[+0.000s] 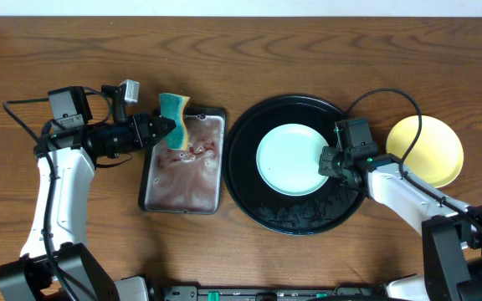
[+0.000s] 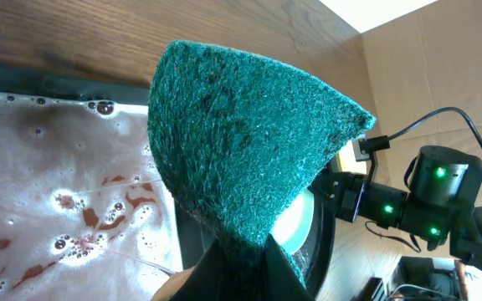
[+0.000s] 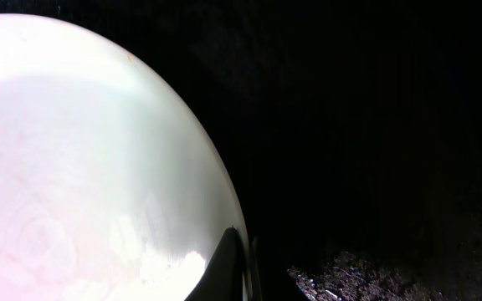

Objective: Clean dirty plates on tray and stack at the side
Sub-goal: 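Lift the sponge from the sink tray with the left gripper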

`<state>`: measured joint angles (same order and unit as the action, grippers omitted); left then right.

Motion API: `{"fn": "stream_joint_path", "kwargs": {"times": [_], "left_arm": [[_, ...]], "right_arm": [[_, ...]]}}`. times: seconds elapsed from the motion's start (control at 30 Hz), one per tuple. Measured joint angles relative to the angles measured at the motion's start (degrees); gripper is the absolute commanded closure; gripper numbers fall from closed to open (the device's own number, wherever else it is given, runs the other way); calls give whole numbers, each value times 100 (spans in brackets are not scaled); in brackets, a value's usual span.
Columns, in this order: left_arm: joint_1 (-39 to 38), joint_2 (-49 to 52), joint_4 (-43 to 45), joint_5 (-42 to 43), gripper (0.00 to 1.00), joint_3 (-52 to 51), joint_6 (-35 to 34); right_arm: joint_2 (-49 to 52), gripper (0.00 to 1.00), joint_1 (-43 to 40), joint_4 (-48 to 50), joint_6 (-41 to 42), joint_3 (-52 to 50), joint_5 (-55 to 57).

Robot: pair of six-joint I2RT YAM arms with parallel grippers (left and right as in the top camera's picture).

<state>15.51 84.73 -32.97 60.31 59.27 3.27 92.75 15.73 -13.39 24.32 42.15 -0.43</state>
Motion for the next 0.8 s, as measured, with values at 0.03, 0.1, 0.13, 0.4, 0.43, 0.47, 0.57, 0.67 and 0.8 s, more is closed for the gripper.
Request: {"fn": "stream_joint_path", "kwargs": {"times": [0.03, 0.1, 0.13, 0.4, 0.43, 0.47, 0.57, 0.67, 0.8], "left_arm": [[0, 0, 0, 0, 93, 0, 0], [0, 0, 0, 0, 92, 0, 0], [0, 0, 0, 0, 93, 0, 0], [-81, 0, -2, -149, 93, 0, -7], [-157, 0, -7, -304, 93, 0, -26], [-273, 0, -17, -531, 93, 0, -52], [-824, 0, -76, -1674, 93, 0, -267], [-1620, 4, -184, -3399, 93, -4, -728], [-2420, 72, -275, -4918, 93, -4, -1086]], "right_arm": [[0, 99, 0, 0, 2, 0, 0], [0, 99, 0, 0, 0, 0, 0], [0, 99, 0, 0, 0, 0, 0], [0, 99, 0, 0, 0, 0, 0], [0, 99, 0, 0, 0, 0, 0], [0, 99, 0, 0, 0, 0, 0], [0, 99, 0, 0, 0, 0, 0], [0, 99, 0, 0, 0, 0, 0], [0, 99, 0, 0, 0, 0, 0]]}}
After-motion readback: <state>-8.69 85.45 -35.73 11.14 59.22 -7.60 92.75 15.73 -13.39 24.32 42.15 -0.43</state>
